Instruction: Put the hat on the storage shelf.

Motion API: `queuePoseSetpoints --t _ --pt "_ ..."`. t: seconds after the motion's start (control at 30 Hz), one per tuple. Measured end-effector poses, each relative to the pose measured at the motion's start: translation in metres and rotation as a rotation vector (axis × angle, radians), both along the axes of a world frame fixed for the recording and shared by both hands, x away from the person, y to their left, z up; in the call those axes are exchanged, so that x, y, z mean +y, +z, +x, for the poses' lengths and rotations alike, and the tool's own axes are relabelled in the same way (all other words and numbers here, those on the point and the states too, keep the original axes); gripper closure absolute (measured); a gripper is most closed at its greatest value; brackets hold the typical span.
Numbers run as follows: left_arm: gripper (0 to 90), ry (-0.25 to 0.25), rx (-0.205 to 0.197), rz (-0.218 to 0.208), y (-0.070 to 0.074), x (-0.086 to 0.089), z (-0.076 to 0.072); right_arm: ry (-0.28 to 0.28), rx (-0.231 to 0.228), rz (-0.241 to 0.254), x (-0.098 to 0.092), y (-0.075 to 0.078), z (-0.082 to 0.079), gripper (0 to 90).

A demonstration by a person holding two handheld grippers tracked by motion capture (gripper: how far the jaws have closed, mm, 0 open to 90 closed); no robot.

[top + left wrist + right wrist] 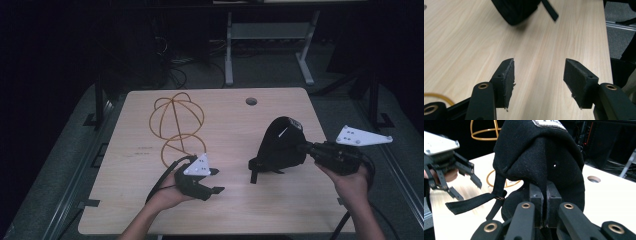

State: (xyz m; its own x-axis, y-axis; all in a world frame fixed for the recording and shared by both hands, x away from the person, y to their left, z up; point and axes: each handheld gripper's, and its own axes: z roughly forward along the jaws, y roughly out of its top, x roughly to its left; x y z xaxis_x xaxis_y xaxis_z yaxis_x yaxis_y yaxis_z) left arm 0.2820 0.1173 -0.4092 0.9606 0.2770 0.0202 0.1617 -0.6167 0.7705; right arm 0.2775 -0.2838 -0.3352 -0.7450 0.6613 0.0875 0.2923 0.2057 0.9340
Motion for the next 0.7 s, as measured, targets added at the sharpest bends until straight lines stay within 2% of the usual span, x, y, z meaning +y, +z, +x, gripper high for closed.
queuePoseSetpoints --t 0.2,0.27,0.33,0.4,0.7 --pt "40.2 0.022 0.007 -0.006 -0.011 0.011 -0.001 0.018 0.008 -0.012 0.003 0.015 0.009 86.5" --pt "39.6 0.025 0.006 -0.002 -0.013 0.012 -0.001 0.022 0.005 -0.021 0.004 0.018 0.011 86.5" --pt "38.3 0.027 0.012 0.021 -0.017 0.014 -0.001 0.028 0.013 -0.026 0.007 0.024 0.016 86.5" --pt "37.8 0.037 0.018 0.015 -0.02 0.015 -0.002 0.03 0.015 -0.026 0.008 0.027 0.018 86.5" --pt "36.3 0.06 0.026 0.013 -0.026 0.019 -0.001 0.05 0.018 -0.021 0.015 0.041 0.029 86.5"
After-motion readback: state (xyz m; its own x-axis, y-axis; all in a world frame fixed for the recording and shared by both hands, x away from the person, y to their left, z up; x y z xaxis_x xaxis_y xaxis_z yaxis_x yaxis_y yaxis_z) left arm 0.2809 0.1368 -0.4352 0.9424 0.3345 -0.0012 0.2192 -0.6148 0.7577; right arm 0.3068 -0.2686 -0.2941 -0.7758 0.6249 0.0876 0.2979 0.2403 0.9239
